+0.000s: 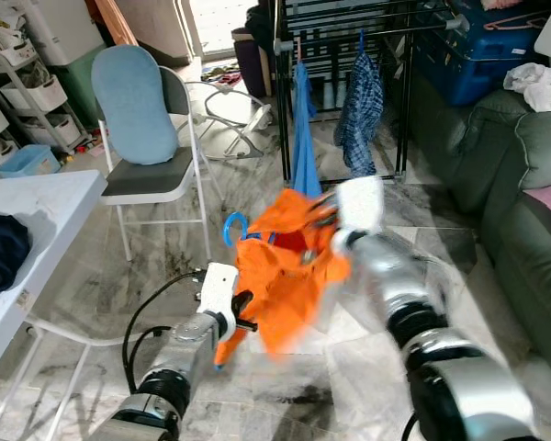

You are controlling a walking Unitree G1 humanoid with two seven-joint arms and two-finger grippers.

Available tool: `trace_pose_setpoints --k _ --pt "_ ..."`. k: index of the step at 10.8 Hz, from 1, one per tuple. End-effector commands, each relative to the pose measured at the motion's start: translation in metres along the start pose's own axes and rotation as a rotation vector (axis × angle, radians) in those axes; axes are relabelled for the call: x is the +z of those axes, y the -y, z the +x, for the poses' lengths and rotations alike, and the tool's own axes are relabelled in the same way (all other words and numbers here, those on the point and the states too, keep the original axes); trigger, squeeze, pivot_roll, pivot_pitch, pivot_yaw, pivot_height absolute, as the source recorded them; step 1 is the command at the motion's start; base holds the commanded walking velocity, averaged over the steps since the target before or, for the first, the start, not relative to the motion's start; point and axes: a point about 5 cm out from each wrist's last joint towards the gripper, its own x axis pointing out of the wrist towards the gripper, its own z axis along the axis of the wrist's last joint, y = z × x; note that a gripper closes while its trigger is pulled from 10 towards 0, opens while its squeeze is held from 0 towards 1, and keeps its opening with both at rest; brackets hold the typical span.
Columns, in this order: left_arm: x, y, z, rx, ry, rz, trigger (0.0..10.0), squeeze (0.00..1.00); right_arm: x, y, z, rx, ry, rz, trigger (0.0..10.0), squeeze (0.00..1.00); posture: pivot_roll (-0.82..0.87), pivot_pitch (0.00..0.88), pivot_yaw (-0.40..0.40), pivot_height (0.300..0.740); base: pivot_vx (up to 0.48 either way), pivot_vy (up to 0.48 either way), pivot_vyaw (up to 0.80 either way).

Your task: Hang hanger

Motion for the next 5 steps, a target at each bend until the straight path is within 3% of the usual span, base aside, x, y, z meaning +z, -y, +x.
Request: trace_pose_setpoints --k 1,2,4,5 --pt "0.004 -0.007 -0.001 0.041 0.014 -0.028 0.0 0.00 -0.023 -0.016 -0.005 0.094 -0.085 -0.017 0.0 0.00 -0.13 0.000 0.103 0.740 0.000 0.000 0.00" --pt "0.006 -0.005 0.000 0.046 0.018 -0.042 0.0 0.00 -0.041 -0.023 -0.012 0.142 -0.135 -0.032 0.0 0.00 -0.13 0.000 0.103 0.740 0.000 0.000 0.00" --pt "0.008 -0.005 0.001 0.048 0.025 -0.054 0.0 0.00 -0.058 -0.028 -0.021 0.176 -0.178 -0.053 0.0 0.00 -0.13 0.000 0.107 0.740 0.000 0.000 0.00" --pt "0.008 -0.006 0.001 0.055 0.023 -0.065 0.0 0.00 -0.064 -0.029 -0.025 0.183 -0.189 -0.070 6.0 0.00 -0.13 0.000 0.110 0.740 0.000 0.000 0.00"
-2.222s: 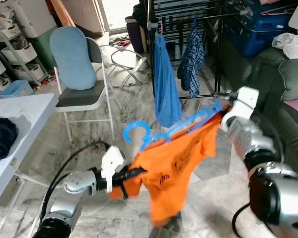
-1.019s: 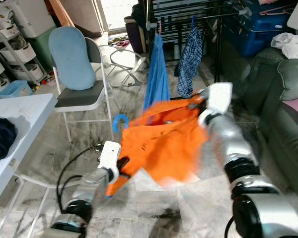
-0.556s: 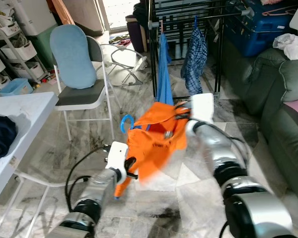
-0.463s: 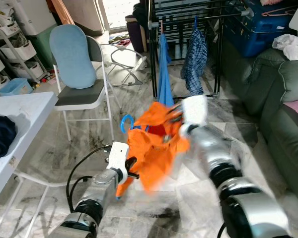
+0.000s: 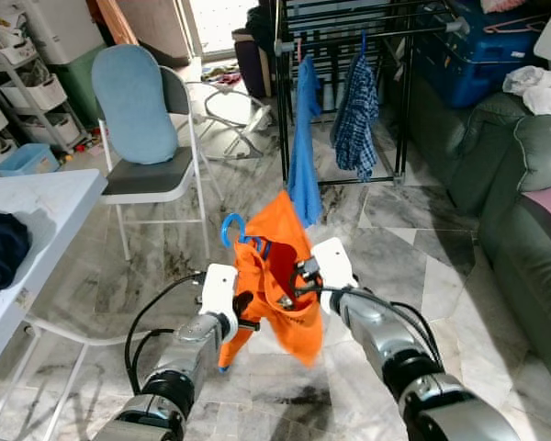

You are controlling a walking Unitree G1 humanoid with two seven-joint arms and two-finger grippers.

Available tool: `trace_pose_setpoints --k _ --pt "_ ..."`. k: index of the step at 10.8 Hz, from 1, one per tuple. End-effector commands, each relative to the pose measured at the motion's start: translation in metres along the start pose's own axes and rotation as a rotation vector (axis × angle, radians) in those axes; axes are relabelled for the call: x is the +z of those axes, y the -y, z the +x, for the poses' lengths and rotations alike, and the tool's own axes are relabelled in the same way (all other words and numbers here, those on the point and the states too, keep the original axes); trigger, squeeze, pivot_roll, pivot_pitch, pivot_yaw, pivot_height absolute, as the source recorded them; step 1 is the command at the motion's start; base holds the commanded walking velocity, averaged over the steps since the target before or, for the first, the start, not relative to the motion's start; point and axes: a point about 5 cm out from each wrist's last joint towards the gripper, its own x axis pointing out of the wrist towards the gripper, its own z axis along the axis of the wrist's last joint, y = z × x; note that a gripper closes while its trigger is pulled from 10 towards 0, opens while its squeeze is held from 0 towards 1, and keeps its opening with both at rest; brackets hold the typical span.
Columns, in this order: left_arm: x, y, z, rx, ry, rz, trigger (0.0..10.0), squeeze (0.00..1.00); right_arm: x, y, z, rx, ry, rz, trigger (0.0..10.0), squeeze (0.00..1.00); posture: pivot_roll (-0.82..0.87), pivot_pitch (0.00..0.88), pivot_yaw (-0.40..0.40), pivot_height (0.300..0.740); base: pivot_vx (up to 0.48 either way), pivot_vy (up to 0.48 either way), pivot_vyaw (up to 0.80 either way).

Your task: Hang hanger

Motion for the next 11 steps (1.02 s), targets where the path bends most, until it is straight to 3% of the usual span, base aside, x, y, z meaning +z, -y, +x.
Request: trace_pose_setpoints --k 1,4,5,7,9,11 --pt "0.007 -0.007 -0.002 0.039 0.043 -0.016 0.0 0.00 0.000 -0.006 -0.002 0.033 0.039 -0.009 10.0 1.00 -0.14 0.000 0.114 0.740 0.000 0.000 0.00" --pt "-0.002 -0.018 -0.009 0.116 0.059 -0.029 0.0 0.00 -0.002 0.000 -0.012 0.006 0.079 -0.006 10.0 1.00 -0.14 0.000 0.115 0.740 0.000 0.000 0.00" --pt "-0.008 -0.026 -0.014 0.160 0.066 -0.043 0.0 0.00 -0.007 0.010 -0.022 -0.036 0.106 0.007 10.0 1.00 -0.14 0.000 0.113 0.740 0.000 0.000 0.00" --pt "-0.012 -0.030 -0.017 0.198 0.060 -0.062 0.0 0.00 -0.014 0.009 -0.033 -0.018 0.120 0.027 10.0 1.00 -0.15 0.000 0.115 0.740 0.000 0.000 0.00" --pt "-0.012 -0.033 -0.018 0.222 0.074 -0.068 0.0 0.00 -0.015 0.004 -0.047 0.005 0.183 0.046 10.0 1.00 -0.15 0.000 0.119 0.740 0.000 0.000 0.00" --pt "-0.002 -0.039 -0.025 0.231 0.151 -0.034 0.0 0.00 -0.016 0.012 -0.066 -0.080 0.255 0.052 10.0 1.00 -0.17 0.000 0.128 0.740 0.000 0.000 0.00"
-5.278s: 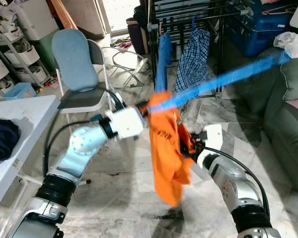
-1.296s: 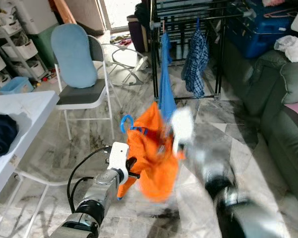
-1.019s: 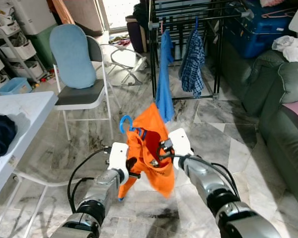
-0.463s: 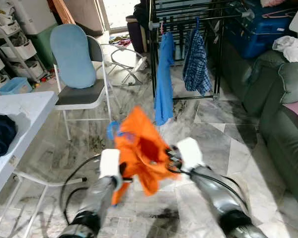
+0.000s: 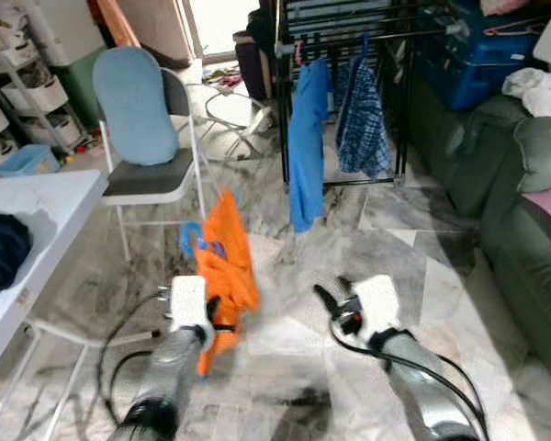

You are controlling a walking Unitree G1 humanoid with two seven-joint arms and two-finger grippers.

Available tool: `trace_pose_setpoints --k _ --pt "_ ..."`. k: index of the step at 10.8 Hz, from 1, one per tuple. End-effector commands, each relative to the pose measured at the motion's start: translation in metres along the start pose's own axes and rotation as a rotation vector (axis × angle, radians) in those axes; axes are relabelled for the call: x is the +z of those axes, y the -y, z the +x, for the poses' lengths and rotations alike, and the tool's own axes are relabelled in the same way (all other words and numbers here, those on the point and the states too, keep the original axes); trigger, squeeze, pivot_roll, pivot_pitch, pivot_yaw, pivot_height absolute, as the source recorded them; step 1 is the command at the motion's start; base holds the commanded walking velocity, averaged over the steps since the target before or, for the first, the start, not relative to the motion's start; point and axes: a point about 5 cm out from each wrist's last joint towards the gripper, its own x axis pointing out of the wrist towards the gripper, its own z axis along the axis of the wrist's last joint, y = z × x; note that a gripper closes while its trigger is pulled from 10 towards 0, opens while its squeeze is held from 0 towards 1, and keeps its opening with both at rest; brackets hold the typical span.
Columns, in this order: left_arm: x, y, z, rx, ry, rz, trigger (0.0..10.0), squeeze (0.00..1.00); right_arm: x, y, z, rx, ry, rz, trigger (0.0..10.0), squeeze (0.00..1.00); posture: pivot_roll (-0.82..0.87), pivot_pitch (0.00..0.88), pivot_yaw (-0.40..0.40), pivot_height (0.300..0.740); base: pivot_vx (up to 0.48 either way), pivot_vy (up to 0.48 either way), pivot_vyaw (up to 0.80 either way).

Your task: Hang hanger

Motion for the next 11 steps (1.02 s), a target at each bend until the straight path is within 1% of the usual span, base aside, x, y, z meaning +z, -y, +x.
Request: trace_pose_setpoints --k 1,2,3,4,5,6,7,9,10,11 --pt "0.015 -0.012 -0.004 0.004 0.084 0.054 0.0 0.00 0.008 0.001 0.000 -0.021 0.033 0.009 10.0 1.00 -0.17 0.000 0.126 0.740 0.000 0.000 0.00" --pt "0.021 -0.020 -0.014 -0.005 0.139 0.090 0.0 0.00 0.011 0.005 -0.003 -0.043 0.038 0.004 10.0 1.00 -0.17 0.000 0.125 0.740 0.000 0.000 0.00" --pt "0.030 -0.031 -0.029 -0.008 0.198 0.129 0.0 0.00 0.017 0.009 -0.009 -0.068 0.045 0.000 10.0 1.00 -0.16 0.000 0.125 0.740 0.000 0.000 0.00" --pt "0.032 -0.034 -0.039 -0.012 0.220 0.143 0.0 0.00 0.020 0.012 -0.011 -0.087 0.044 0.003 10.0 1.00 -0.15 0.000 0.123 0.740 0.000 0.000 0.00" --pt "0.030 -0.031 -0.059 -0.018 0.254 0.159 0.0 0.00 0.024 0.018 -0.015 -0.130 0.051 -0.040 10.0 1.00 -0.15 0.000 0.120 0.740 0.000 0.000 0.00" --pt "0.023 -0.026 -0.074 -0.012 0.249 0.137 0.0 0.00 0.027 0.021 -0.018 -0.140 0.050 -0.032 10.0 1.00 -0.15 0.000 0.119 0.740 0.000 0.000 0.00" --pt "0.017 -0.023 -0.083 0.006 0.239 0.124 0.0 0.00 0.029 0.025 -0.020 -0.170 0.054 -0.059 10.0 1.00 -0.15 0.000 0.120 0.740 0.000 0.000 0.00" --pt "0.002 -0.022 -0.090 0.034 0.187 0.038 0.0 0.00 0.028 0.028 -0.024 -0.189 0.050 -0.064 10.0 1.00 -0.15 0.000 0.121 0.740 0.000 0.000 0.00" --pt "-0.005 -0.024 -0.089 0.056 0.156 0.004 0.0 0.00 0.018 0.026 -0.025 -0.203 0.028 -0.051 10.0 1.00 -0.15 0.000 0.121 0.740 0.000 0.000 0.00" --pt "-0.010 -0.029 -0.086 0.094 0.118 0.007 0.0 0.00 0.001 0.022 -0.026 -0.206 -0.056 0.003 10.0 1.00 -0.14 0.000 0.119 0.740 0.000 0.000 0.00"
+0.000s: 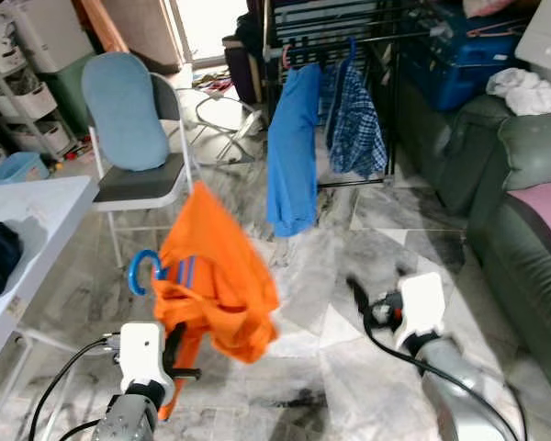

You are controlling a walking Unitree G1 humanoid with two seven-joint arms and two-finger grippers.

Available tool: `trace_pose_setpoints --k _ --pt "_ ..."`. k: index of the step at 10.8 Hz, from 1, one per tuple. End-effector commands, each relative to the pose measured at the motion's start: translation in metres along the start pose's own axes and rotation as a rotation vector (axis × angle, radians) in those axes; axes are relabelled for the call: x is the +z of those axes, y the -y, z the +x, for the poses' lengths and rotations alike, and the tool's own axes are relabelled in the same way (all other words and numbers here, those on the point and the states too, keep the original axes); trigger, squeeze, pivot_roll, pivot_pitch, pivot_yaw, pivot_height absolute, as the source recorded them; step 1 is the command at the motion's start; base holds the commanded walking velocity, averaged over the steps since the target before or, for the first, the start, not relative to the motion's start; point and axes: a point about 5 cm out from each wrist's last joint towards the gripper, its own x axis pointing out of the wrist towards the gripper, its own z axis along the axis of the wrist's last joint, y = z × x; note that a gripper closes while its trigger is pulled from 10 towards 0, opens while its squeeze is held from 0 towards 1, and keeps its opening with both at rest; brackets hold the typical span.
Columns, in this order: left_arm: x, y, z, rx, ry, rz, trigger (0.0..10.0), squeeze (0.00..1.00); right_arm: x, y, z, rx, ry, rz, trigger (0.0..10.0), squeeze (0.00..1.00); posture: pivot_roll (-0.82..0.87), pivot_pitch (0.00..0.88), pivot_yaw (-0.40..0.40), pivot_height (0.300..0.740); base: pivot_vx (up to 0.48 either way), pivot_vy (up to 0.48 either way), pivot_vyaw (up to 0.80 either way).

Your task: Hang hanger

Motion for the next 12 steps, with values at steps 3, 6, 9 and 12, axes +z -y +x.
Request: trace_pose_setpoints --k 3,6,9,12 --pt "0.005 0.006 0.033 -0.036 -0.083 0.060 1.3 0.00 -0.033 -0.013 0.008 0.012 -0.216 0.024 10.0 0.98 -0.15 0.000 0.126 0.740 0.000 0.000 0.00" --pt "-0.008 0.017 0.063 -0.090 -0.285 0.092 0.0 0.00 -0.029 -0.014 0.030 0.020 -0.247 -0.003 10.0 0.95 -0.18 0.000 0.142 0.740 0.000 0.000 0.00" --pt "-0.012 0.017 0.068 -0.166 -0.342 0.156 0.0 0.00 -0.024 -0.010 0.032 0.102 -0.238 -0.106 10.0 0.04 -0.18 0.000 0.143 0.740 0.000 0.000 0.00" --pt "0.031 0.030 0.080 -0.498 -0.134 0.300 0.0 0.00 0.023 0.022 0.032 0.356 -0.064 -0.305 10.0 0.00 -0.19 0.000 0.164 0.740 0.000 0.000 0.00"
